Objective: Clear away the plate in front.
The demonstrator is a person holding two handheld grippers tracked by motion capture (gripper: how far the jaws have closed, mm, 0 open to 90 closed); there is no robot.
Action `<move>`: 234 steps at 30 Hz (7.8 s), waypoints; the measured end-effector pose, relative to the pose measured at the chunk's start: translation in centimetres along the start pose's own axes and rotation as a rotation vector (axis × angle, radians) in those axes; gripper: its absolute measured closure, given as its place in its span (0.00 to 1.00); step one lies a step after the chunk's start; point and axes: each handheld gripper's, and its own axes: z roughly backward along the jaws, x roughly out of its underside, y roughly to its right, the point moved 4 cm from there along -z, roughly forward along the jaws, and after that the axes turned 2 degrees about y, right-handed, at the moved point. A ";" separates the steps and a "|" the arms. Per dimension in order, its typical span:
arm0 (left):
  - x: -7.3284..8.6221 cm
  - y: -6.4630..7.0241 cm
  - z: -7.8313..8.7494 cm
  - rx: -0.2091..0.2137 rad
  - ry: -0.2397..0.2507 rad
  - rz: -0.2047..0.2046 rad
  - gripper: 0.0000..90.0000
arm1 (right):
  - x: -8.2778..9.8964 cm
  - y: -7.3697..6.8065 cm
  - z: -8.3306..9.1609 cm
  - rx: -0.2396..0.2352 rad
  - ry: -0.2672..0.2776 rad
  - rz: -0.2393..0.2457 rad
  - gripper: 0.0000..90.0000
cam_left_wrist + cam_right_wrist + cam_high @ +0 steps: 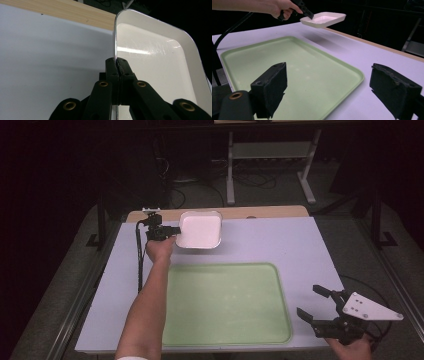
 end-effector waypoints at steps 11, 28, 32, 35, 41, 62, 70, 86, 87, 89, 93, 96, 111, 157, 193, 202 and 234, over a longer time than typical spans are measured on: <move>0.9 0.2 2.1 0.015 0.017 0.005 0.99 | 0.2 0.0 -0.5 -0.005 -0.019 -0.003 0.15; 3.2 0.9 4.5 0.033 0.025 0.009 0.99 | 0.5 -0.2 -0.8 -0.002 -0.035 -0.003 0.15; 3.5 1.0 5.2 0.039 0.032 0.019 0.99 | 0.6 -0.2 -0.8 -0.001 -0.036 -0.006 0.15; 3.7 1.0 5.6 0.040 0.033 0.021 0.99 | 0.6 -0.2 -0.8 0.002 -0.039 -0.008 0.15; 4.4 1.0 6.3 0.042 0.034 0.030 0.99 | 0.6 -0.1 -0.7 0.009 -0.036 -0.009 0.15; 6.6 1.6 7.8 0.066 0.028 0.014 0.99 | 0.6 -0.5 -0.9 0.009 -0.043 -0.009 0.15; 7.5 2.0 8.1 0.077 0.030 0.025 0.99 | 0.6 -0.4 -0.8 0.012 -0.042 -0.013 0.15; 9.5 3.2 8.2 0.099 0.014 0.028 0.99 | 0.5 -0.4 -0.8 0.010 -0.039 -0.007 0.15; 9.7 3.2 8.2 0.098 0.015 0.026 0.99 | 0.5 -0.4 -0.8 0.010 -0.038 -0.007 0.15; 10.0 3.3 8.3 0.102 0.010 0.032 0.99 | 0.5 -0.4 -0.7 0.012 -0.036 -0.008 0.15; 10.6 3.5 8.4 0.107 0.009 0.036 0.99 | 0.5 -0.5 -0.7 0.011 -0.036 -0.007 0.15; 10.9 3.7 8.4 0.108 0.007 0.039 0.99 | 0.5 -0.5 -0.8 0.010 -0.036 -0.006 0.15; 13.6 4.2 9.2 0.113 0.010 0.063 0.99 | 0.4 -0.7 -0.6 0.012 -0.030 -0.005 0.15; 20.9 5.2 9.3 -0.034 -0.042 0.069 0.99 | 0.5 -1.6 -0.9 -0.011 -0.046 0.015 0.15; 21.9 6.0 8.5 -0.089 -0.030 0.127 0.96 | 0.6 -1.7 -1.2 -0.021 -0.056 0.018 0.15; 21.6 5.8 9.3 -0.066 -0.002 0.102 0.92 | 0.6 -1.7 -1.3 -0.021 -0.063 0.020 0.15; 19.7 6.2 11.8 0.089 0.063 -0.098 0.72 | 1.2 -1.2 -1.2 0.007 -0.095 0.009 0.15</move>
